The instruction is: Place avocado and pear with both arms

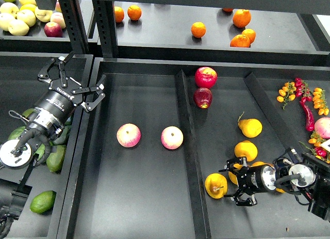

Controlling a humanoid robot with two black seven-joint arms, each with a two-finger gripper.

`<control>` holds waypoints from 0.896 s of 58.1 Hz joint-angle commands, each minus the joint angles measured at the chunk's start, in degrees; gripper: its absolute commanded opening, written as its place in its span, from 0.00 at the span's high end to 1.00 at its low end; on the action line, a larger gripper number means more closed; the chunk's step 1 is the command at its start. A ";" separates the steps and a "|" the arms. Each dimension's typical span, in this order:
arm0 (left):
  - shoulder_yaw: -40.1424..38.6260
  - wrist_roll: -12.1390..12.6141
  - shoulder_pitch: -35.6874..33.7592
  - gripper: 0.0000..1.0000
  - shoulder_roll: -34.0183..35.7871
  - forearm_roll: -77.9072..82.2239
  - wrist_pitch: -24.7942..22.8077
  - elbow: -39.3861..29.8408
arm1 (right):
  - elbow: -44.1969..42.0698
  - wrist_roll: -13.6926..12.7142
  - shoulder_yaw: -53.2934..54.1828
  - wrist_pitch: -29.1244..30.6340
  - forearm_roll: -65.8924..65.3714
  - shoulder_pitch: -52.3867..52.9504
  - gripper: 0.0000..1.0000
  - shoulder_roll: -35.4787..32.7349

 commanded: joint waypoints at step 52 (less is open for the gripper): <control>0.00 0.00 -0.01 0.00 -0.01 -0.04 0.35 -0.58 | -0.99 0.00 33.74 0.00 2.24 6.22 0.01 3.59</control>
